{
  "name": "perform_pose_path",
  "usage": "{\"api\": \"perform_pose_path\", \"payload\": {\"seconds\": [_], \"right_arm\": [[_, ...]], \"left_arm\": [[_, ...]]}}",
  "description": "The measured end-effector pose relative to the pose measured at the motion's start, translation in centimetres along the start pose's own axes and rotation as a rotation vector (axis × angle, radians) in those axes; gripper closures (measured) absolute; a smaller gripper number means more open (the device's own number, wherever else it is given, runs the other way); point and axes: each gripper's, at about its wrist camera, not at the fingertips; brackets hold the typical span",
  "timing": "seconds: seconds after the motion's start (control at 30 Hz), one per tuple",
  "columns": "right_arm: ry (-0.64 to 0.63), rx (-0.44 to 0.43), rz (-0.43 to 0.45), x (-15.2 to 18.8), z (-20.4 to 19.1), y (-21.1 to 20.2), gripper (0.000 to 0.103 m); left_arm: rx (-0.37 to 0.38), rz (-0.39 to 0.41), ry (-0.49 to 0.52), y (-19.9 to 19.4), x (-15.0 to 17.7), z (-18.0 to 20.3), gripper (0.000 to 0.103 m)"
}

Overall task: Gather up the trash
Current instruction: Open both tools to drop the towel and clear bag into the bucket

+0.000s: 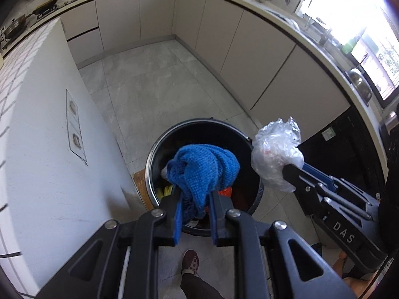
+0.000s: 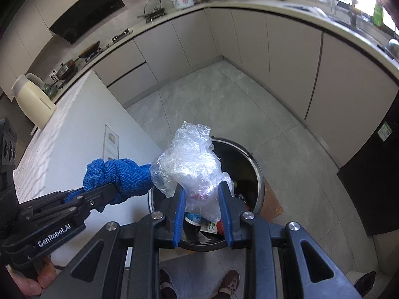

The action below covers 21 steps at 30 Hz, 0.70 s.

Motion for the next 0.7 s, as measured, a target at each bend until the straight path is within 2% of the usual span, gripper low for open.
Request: {"api": "perform_pose_path", "payload": {"seconds": [0.13,0.17,0.23,0.27,0.3,0.53,0.7], "right_arm": [[-0.016,-0.017,-0.034,-0.3,0.8,2.5,0.073],[-0.02,-0.025,-0.04,-0.5,1.0,3.1,0.073],[-0.032,-0.024,-0.052,-0.6,1.4,4.0,0.063],[-0.038,-0.017,-0.054,-0.7,1.6,4.4,0.055],[-0.038,-0.014,-0.049,-0.9,1.8,4.7,0.053],[-0.04,-0.009,-0.016,-1.4,2.9,4.4,0.053],[-0.078,-0.023,-0.001,-1.9,1.8,2.5,0.053]], "left_arm": [[-0.025,-0.032,-0.016,2.0,0.3,0.2,0.079],[-0.039,-0.03,-0.023,2.4,0.4,0.3,0.074],[-0.048,-0.028,-0.03,3.1,0.3,0.3,0.067],[-0.056,-0.023,-0.035,3.3,0.2,0.3,0.061],[-0.064,-0.016,-0.039,3.4,0.1,0.4,0.054],[-0.083,0.062,-0.034,1.4,-0.1,0.9,0.052],[-0.084,0.13,-0.056,-2.8,0.0,0.6,0.052]]}}
Point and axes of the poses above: each gripper's, at about its wrist camera, not at the fingertips, and y roughly the way its jaws point, z to its right, x to its underside, and after that the axes turned 13 degrees about -y, right-handed
